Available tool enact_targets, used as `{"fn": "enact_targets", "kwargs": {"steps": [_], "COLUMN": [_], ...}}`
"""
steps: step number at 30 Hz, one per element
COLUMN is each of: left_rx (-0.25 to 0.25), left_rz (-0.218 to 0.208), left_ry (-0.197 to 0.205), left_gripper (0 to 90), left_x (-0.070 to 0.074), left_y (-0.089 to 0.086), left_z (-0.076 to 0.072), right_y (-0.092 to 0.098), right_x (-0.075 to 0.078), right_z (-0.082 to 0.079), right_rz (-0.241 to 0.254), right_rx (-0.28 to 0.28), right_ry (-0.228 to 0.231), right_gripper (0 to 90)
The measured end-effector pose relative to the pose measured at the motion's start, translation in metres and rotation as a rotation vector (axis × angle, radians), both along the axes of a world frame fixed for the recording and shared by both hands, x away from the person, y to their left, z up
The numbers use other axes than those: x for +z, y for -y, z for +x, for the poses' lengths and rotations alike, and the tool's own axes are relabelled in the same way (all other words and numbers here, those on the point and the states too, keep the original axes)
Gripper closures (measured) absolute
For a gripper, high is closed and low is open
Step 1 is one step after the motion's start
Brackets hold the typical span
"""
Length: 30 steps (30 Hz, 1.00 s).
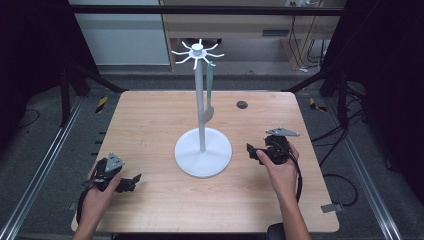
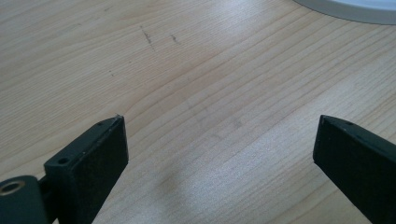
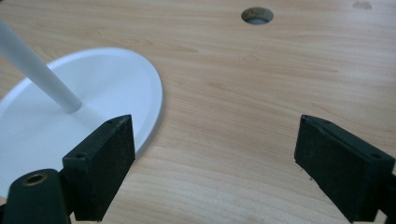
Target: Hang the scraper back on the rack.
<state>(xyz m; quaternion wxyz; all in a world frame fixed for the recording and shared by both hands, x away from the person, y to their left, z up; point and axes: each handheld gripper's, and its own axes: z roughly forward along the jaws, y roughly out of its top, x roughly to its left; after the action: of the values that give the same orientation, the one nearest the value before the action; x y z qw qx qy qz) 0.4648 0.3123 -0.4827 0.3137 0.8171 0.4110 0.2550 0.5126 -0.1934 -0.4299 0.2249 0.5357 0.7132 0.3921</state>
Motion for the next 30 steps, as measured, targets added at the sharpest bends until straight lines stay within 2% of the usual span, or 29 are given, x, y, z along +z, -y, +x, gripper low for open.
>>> {"fn": "enact_targets", "kwargs": {"steps": [6,12,17,27,30], "left_rx": [0.0,-0.003,-0.002,-0.003,-0.007], "left_rz": [-0.001,0.0,-0.001,-0.003,-0.001], "left_ry": [0.001,0.002,0.002,0.002,0.002], "left_gripper": [2.9,3.0,2.9,3.0,2.9], "left_x": [0.0,0.0,0.0,0.0,0.0], "left_y": [0.0,0.0,0.001,0.001,0.002], "left_z": [0.0,0.0,0.001,0.001,0.001], "right_y": [0.004,0.009,0.013,0.023,0.024], "right_x": [-0.011,-0.021,-0.027,-0.039,-0.04], "right_z": [0.002,0.003,0.003,0.004,0.003], "right_rz": [-0.011,-0.023,-0.025,-0.036,-0.01], "right_rx": [-0.009,-0.016,-0.019,-0.005,0.012], "right_ry": [-0.021,-0.059,-0.071,-0.076,-0.052], "right_gripper": [14.7,13.9,13.1,15.3,16.7]}}
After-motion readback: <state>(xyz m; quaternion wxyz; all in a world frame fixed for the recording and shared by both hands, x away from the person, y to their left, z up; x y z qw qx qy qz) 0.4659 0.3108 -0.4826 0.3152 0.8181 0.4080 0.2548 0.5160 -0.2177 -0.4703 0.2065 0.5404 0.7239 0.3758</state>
